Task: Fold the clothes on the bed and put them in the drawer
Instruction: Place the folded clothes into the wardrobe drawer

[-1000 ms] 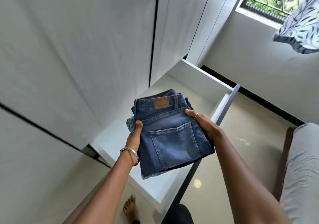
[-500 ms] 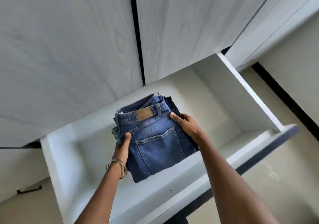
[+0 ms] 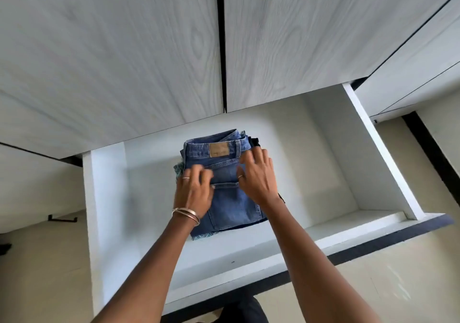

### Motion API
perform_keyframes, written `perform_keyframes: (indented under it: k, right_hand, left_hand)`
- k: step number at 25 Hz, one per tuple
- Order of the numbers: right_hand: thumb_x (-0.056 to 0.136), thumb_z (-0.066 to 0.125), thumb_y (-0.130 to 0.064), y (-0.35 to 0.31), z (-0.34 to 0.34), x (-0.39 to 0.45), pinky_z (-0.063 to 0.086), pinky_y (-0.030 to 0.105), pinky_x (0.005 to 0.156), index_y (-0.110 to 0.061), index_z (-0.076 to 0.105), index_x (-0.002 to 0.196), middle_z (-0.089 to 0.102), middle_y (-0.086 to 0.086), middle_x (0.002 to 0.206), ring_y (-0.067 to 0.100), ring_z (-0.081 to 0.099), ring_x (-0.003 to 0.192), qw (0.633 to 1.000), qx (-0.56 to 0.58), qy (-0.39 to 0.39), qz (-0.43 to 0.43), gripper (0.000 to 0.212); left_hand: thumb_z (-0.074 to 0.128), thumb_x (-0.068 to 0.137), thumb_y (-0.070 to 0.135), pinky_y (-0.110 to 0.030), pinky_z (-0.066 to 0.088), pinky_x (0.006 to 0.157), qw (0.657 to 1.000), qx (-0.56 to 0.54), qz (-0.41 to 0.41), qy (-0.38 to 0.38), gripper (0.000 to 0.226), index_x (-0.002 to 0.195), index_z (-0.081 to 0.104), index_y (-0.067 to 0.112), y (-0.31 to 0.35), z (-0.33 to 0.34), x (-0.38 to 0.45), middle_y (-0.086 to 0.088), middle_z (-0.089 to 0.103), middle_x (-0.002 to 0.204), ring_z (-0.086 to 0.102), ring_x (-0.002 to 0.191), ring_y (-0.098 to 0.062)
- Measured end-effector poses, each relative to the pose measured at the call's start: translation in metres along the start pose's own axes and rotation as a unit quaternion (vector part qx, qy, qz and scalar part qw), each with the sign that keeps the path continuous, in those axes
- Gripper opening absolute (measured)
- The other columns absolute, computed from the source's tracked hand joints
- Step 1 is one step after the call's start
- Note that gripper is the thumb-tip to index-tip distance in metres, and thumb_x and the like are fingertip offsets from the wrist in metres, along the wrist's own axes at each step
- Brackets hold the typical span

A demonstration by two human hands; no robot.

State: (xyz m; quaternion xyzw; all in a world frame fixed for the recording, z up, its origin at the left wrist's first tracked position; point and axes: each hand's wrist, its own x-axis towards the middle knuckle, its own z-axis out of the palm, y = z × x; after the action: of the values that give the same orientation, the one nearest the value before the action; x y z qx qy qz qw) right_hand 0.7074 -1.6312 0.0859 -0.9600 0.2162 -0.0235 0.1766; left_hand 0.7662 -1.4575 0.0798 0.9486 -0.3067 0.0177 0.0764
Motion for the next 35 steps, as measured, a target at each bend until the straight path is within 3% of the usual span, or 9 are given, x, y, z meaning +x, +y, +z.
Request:
perform_keyframes:
  k: [2,5,8,11,16,21,30,33,35]
  right_hand:
    - [0.089,0.064,-0.032,-0.002,-0.002,0.002,0.033,0.054,0.107,-0.025,0.032,0.148,0.014,0.006,0.160,0.035,0.021,0.143,0.986,-0.006,-0.157,-0.046,0.068]
    - [0.090,0.064,-0.044,0.003,-0.012,0.014,0.015,0.060,0.114,-0.041,0.000,0.155,-0.021,-0.017,0.161,0.029,-0.003,0.152,0.949,-0.009,-0.316,0.007,0.092]
    - [0.090,0.065,-0.042,-0.002,-0.038,0.009,0.018,0.058,0.112,-0.038,0.011,0.156,0.003,-0.012,0.165,0.028,0.009,0.150,0.959,0.058,-0.277,0.017,0.085]
    - [0.086,0.070,-0.044,-0.001,-0.059,-0.036,0.034,0.048,0.109,-0.034,0.030,0.151,0.038,-0.002,0.154,0.029,0.036,0.139,0.964,0.088,-0.252,0.011,0.077]
    - [0.062,0.086,-0.054,0.005,-0.090,-0.130,0.032,0.039,0.115,-0.033,0.032,0.151,0.038,-0.006,0.153,0.019,0.040,0.138,0.843,0.018,-0.537,-0.007,0.106]
    - [0.071,0.082,-0.030,-0.001,-0.091,-0.169,0.031,0.042,0.096,-0.036,0.051,0.134,0.057,-0.010,0.132,0.015,0.046,0.127,0.920,-0.164,-0.351,-0.063,0.071]
    - [0.052,0.086,-0.057,0.004,-0.080,-0.135,0.033,0.042,0.085,-0.030,0.063,0.104,0.059,-0.006,0.113,0.022,0.050,0.111,0.981,-0.163,-0.106,0.000,0.063]
    - [0.070,0.081,-0.050,-0.018,-0.067,-0.109,0.037,0.035,0.069,-0.013,0.063,0.084,0.067,0.007,0.090,0.032,0.063,0.090,0.987,-0.043,-0.027,0.155,0.042]
    - [0.090,0.066,-0.039,-0.031,-0.060,-0.076,0.046,0.034,0.064,-0.006,0.062,0.074,0.069,0.016,0.081,0.037,0.064,0.079,0.947,0.146,-0.050,0.280,0.037]
  left_hand:
    - [0.074,0.077,0.035,-0.052,0.038,0.104,0.984,0.003,0.037,-0.175,0.088,0.150,0.027,0.026,0.000,0.001,0.006,-0.007,0.020,0.157,0.024,0.141,-0.036]
    - [0.078,0.076,0.037,-0.052,0.027,0.114,0.949,-0.033,-0.011,-0.314,0.123,0.147,-0.022,0.038,0.000,-0.006,0.020,0.005,-0.024,0.158,-0.006,0.149,-0.027]
    - [0.077,0.078,0.035,-0.047,0.039,0.106,0.949,-0.123,-0.054,-0.286,0.115,0.151,-0.012,0.035,0.004,-0.033,0.017,-0.001,0.004,0.162,0.028,0.143,-0.029]
    - [0.074,0.079,0.047,-0.036,0.033,0.109,0.919,-0.201,-0.002,-0.340,0.102,0.154,0.008,0.027,0.003,-0.066,-0.025,-0.005,0.026,0.158,0.032,0.141,-0.025]
    - [0.075,0.071,0.057,-0.044,0.017,0.116,0.846,-0.092,0.108,-0.515,0.114,0.154,0.003,0.028,0.029,-0.096,-0.127,-0.005,0.017,0.159,0.016,0.145,-0.027]
    - [0.075,0.066,0.057,-0.045,0.033,0.098,0.927,0.039,0.085,-0.363,0.085,0.141,0.037,0.042,0.041,-0.098,-0.158,0.007,0.049,0.138,0.041,0.129,-0.023]
    - [0.079,0.061,0.054,-0.040,0.035,0.087,0.967,0.030,-0.122,-0.223,0.060,0.107,0.050,0.030,0.023,-0.098,-0.118,0.004,0.057,0.113,0.051,0.110,-0.021]
    - [0.067,0.078,0.056,-0.034,0.043,0.080,0.953,-0.006,-0.236,-0.192,0.047,0.107,0.059,0.019,0.023,-0.099,-0.088,-0.004,0.067,0.107,0.064,0.101,-0.027]
    - [0.063,0.083,0.055,-0.032,0.047,0.066,0.879,-0.177,-0.404,-0.182,0.046,0.096,0.065,0.010,0.022,-0.101,-0.060,-0.012,0.069,0.096,0.068,0.088,-0.032]
